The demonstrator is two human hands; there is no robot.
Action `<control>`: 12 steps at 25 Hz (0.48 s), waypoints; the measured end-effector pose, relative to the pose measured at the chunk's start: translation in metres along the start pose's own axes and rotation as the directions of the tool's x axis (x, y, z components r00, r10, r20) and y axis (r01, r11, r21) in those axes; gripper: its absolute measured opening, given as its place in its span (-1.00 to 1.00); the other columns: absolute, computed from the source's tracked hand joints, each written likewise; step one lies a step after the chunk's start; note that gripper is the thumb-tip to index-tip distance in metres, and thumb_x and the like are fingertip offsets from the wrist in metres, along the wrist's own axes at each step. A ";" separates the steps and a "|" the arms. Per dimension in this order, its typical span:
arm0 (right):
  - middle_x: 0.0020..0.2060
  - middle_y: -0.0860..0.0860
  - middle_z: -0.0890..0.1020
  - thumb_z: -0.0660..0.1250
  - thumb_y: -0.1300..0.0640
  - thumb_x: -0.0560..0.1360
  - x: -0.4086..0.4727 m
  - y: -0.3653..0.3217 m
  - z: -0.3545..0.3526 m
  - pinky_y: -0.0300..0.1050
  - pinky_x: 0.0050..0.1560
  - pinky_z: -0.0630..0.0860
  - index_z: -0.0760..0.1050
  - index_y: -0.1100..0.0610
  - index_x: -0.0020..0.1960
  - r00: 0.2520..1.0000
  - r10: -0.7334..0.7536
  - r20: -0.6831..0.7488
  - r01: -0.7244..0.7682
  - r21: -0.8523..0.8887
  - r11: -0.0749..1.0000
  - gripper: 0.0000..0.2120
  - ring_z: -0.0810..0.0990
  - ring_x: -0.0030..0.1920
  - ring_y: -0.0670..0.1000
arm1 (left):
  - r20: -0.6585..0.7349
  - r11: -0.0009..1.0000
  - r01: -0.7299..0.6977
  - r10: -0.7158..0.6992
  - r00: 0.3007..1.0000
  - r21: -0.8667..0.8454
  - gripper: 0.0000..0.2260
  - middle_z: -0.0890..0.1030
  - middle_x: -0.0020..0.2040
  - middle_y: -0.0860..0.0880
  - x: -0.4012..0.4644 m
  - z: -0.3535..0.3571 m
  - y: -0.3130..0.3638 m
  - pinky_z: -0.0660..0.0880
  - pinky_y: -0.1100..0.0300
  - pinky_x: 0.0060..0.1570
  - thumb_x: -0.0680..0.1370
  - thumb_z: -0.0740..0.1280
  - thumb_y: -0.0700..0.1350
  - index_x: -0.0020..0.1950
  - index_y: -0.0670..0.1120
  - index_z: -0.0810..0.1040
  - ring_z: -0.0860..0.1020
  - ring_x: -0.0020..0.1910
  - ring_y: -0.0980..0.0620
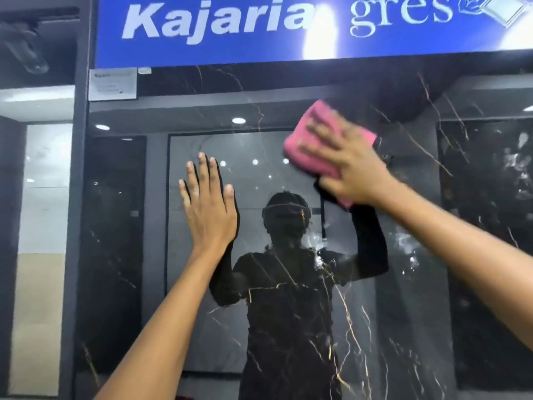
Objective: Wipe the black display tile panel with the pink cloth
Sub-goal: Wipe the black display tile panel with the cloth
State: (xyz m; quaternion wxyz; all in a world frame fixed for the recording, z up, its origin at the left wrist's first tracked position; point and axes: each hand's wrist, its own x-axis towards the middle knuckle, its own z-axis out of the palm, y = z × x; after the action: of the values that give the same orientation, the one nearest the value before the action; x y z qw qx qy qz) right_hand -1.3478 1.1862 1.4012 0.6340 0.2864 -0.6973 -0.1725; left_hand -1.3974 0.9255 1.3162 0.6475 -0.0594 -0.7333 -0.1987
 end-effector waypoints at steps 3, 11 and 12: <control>0.49 0.06 0.22 0.25 0.01 0.35 -0.069 -0.066 0.009 0.33 0.42 0.10 0.26 -0.08 0.45 0.888 -0.389 0.244 0.377 0.096 0.921 -0.34 0.07 0.51 0.24 | 0.036 0.997 -0.014 0.016 0.999 -0.069 -0.49 -0.05 0.57 -0.04 -0.023 -0.005 0.000 -0.24 0.03 0.48 0.64 -0.05 0.00 0.56 -0.13 -0.01 -0.10 0.55 -0.03; 0.44 0.09 0.33 0.19 0.04 0.26 -0.043 -0.015 -0.009 0.38 0.36 0.14 0.37 0.03 0.39 0.995 0.102 0.011 -0.102 0.047 0.994 -0.33 0.18 0.46 0.31 | 0.073 0.998 -0.069 0.069 0.995 -0.006 -0.50 -0.02 0.58 -0.05 -0.113 0.007 -0.012 -0.22 0.07 0.49 0.64 -0.03 -0.04 0.56 -0.12 -0.01 -0.09 0.54 0.02; 0.45 0.07 0.31 0.19 0.05 0.26 -0.061 -0.049 0.004 0.39 0.39 0.07 0.34 0.03 0.41 0.998 -0.023 0.065 0.018 0.067 0.998 -0.31 0.16 0.47 0.27 | 0.076 0.997 -0.071 0.071 0.995 -0.002 -0.50 -0.01 0.57 -0.06 -0.113 0.007 -0.014 -0.23 0.07 0.49 0.64 -0.02 -0.04 0.56 -0.13 0.00 -0.09 0.54 0.02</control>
State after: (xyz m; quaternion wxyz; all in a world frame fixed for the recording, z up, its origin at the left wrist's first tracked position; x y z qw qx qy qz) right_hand -1.3404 1.1856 1.3232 0.5993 0.3086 -0.7200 -0.1651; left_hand -1.3913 0.9350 1.2028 0.6256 -0.0927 -0.7550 -0.1731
